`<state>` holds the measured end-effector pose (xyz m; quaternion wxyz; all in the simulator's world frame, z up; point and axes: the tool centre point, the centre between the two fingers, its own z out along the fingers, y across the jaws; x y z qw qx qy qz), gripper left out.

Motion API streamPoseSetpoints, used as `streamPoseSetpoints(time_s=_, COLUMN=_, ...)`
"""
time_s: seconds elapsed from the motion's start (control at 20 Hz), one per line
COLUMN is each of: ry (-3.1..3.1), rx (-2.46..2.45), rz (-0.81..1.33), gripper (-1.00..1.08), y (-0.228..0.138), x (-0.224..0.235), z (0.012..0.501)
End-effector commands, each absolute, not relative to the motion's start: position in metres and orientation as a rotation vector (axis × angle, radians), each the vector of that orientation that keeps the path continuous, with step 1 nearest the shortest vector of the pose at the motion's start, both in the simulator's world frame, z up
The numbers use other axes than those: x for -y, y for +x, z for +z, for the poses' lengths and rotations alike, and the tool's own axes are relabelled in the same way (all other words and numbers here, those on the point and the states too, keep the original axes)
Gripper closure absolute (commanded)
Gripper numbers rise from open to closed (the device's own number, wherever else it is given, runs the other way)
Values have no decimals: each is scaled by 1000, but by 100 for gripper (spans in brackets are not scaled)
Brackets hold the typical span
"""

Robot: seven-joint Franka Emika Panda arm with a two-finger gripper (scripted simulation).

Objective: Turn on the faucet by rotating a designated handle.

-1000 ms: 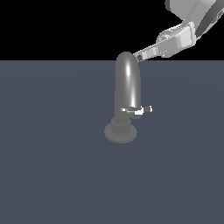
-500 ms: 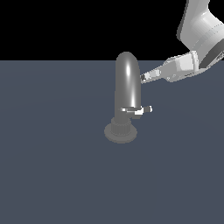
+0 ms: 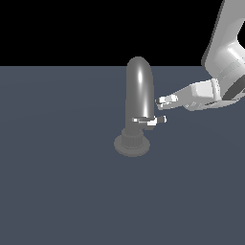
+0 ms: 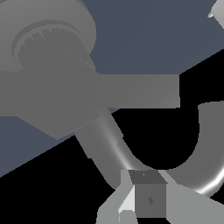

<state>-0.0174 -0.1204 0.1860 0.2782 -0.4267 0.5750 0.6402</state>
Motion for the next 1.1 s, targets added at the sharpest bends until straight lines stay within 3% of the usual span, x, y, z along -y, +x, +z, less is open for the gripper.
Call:
streamPoseSetpoints(time_s=0.0, ry=-1104, rx=-1553, rz=1728, gripper=108, y=-20, x=120, z=180)
streamPoseSetpoints(time_s=0.5, ry=-1077, rx=-1558, rz=1735, gripper=108, y=-23, x=120, z=176)
streamPoseSetpoints(time_s=1.05, ry=-1077, rx=-1558, rz=1735, gripper=108, y=-60, x=127, z=141)
